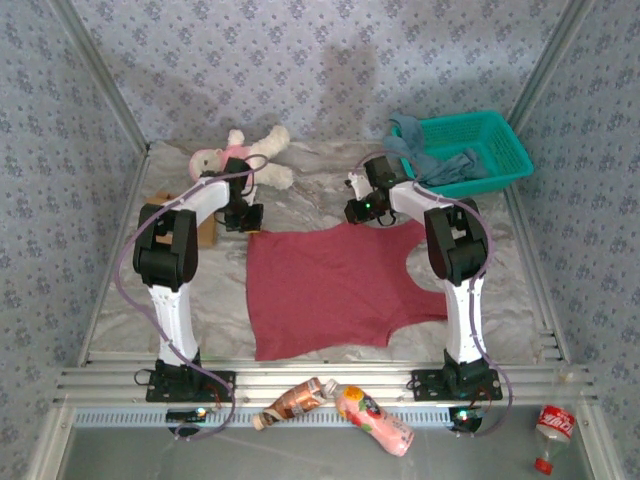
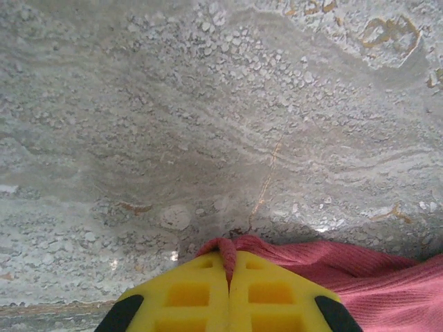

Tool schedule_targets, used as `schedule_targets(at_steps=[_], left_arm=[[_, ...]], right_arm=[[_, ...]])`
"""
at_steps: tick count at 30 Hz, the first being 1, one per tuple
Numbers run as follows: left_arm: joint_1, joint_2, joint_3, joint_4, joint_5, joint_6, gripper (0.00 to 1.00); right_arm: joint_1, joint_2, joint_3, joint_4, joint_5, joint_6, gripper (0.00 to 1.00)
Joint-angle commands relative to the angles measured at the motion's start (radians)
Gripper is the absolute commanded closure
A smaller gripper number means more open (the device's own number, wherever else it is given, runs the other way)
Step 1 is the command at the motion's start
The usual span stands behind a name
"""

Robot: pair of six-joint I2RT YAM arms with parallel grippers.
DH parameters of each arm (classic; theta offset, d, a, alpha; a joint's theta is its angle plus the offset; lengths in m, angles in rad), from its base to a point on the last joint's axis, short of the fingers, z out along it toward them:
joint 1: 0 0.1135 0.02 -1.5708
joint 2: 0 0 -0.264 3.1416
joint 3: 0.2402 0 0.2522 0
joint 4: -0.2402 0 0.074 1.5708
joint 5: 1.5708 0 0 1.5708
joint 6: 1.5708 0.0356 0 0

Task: Fold and stack the tank tops

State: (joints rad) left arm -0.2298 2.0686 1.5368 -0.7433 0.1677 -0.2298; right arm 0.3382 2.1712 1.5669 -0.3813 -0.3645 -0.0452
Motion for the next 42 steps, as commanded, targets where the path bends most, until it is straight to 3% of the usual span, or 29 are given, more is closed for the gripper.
schedule_targets(at_steps=[1,13,27,42], left_arm=[[0.006,-0.017,0.029,-0.046,-0.007,0.021,1.0],[-0.032,-0.186,-0.085,-0.049,-0.003,-0.002,1.0],[-0.105,-0.375,-0.302,-0.074,-0.014,-0.082,1.0],[-0.15,-0.476,-0.455,-0.11,0.001,-0.159,1.0]], right_arm=[[-0.015,-0.05,-0.027,0.059,-0.036,-0.014,0.89],[-0.039,-0.239,-0.287,0.233,-0.099,-0.051,0.93],[-0.032,-0.422,-0.544,0.254,-0.117,-0.027,0.93],[-0.008,-0.514,-0.677,0.241,-0.103,0.035,0.93]])
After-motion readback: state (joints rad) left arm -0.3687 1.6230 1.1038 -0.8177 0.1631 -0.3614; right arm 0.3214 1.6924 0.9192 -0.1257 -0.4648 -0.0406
